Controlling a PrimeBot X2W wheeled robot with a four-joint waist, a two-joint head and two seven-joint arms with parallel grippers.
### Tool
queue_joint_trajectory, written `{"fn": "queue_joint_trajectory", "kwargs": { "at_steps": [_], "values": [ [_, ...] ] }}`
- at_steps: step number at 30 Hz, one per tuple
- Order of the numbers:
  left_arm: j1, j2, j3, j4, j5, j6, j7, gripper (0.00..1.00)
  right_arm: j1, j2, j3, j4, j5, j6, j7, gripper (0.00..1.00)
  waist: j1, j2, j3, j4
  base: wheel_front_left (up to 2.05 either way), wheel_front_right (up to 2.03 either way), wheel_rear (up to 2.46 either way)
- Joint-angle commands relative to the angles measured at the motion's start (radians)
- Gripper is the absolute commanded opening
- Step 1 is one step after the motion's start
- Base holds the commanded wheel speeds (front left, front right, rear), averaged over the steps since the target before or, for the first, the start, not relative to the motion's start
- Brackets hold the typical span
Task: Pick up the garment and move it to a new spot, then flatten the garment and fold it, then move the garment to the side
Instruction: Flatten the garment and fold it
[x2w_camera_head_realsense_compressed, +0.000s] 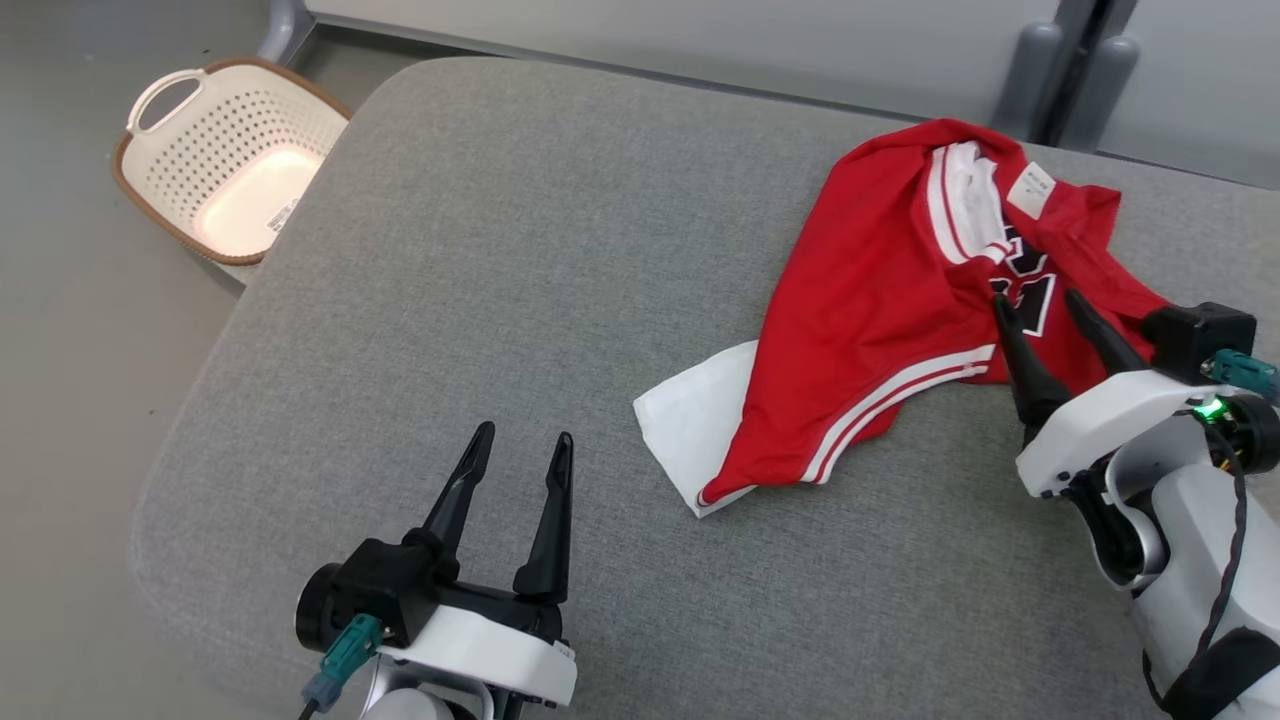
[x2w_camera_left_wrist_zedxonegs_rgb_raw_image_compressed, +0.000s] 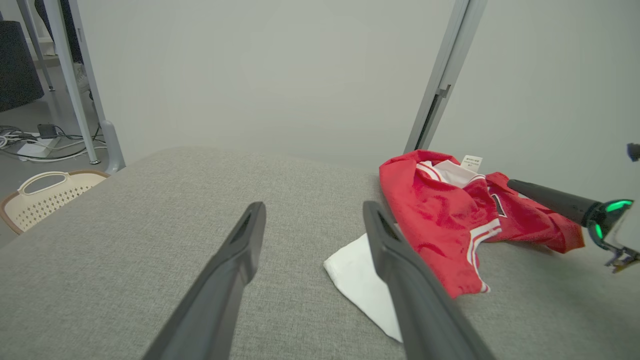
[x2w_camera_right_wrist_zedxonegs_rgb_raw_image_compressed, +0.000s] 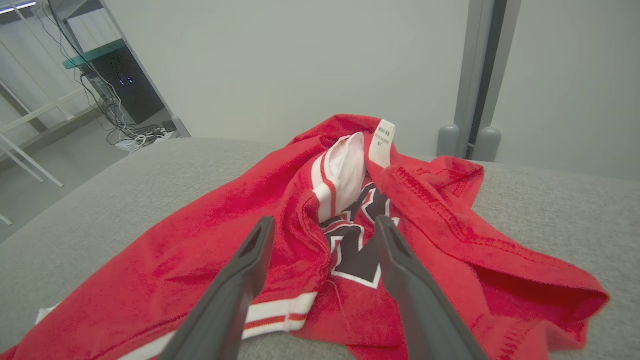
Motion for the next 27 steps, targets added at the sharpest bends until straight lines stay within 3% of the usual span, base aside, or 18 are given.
{"fn": "queue_joint_trajectory", "kwargs": {
  "at_steps": [1, 8, 9, 10, 19, 27],
  "values": [
    [-0.011, 0.003, -0.008, -0.003, -0.008, 0.007, -0.001, 1.0, -0.023, -0.018, 0.001, 0.028, 0.006, 0.0, 0.009, 1.0, 0.0, 0.0, 0.034, 0.04, 0.0, 0.0, 0.0],
    [-0.018, 0.002, -0.046, -0.011, -0.038, 0.029, -0.001, 1.0, -0.087, -0.036, 0.018, 0.118, 0.068, 0.0, 0.031, 1.0, 0.0, 0.0, 0.062, 0.078, 0.0, 0.0, 0.0],
    [-0.017, 0.003, -0.047, -0.014, -0.054, 0.031, -0.001, 1.0, -0.096, -0.034, 0.021, 0.13, 0.077, 0.0, 0.036, 0.31, 0.0, 0.0, 0.064, 0.081, 0.0, 0.0, 0.0],
    [-0.018, 0.003, -0.05, -0.015, -0.06, 0.034, -0.001, 1.0, -0.105, -0.035, 0.029, 0.136, 0.084, 0.0, 0.039, 0.0, 0.0, 0.0, 0.064, 0.083, 0.0, 0.0, 0.0],
    [-0.007, 0.003, -0.043, 0.019, -0.048, 0.036, -0.001, 1.0, -0.134, -0.013, 0.123, 0.093, 0.165, 0.0, -0.011, 0.0, 0.0, 0.0, -0.007, 0.098, 0.0, 0.0, 0.0],
    [0.024, 0.003, -0.04, 0.048, -0.035, 0.012, -0.001, 1.0, -0.256, 0.06, 0.191, 0.018, 0.223, 0.0, -0.009, 0.0, 0.0, 0.0, -0.076, 0.124, 0.0, 0.0, 0.0]
  ]
}}
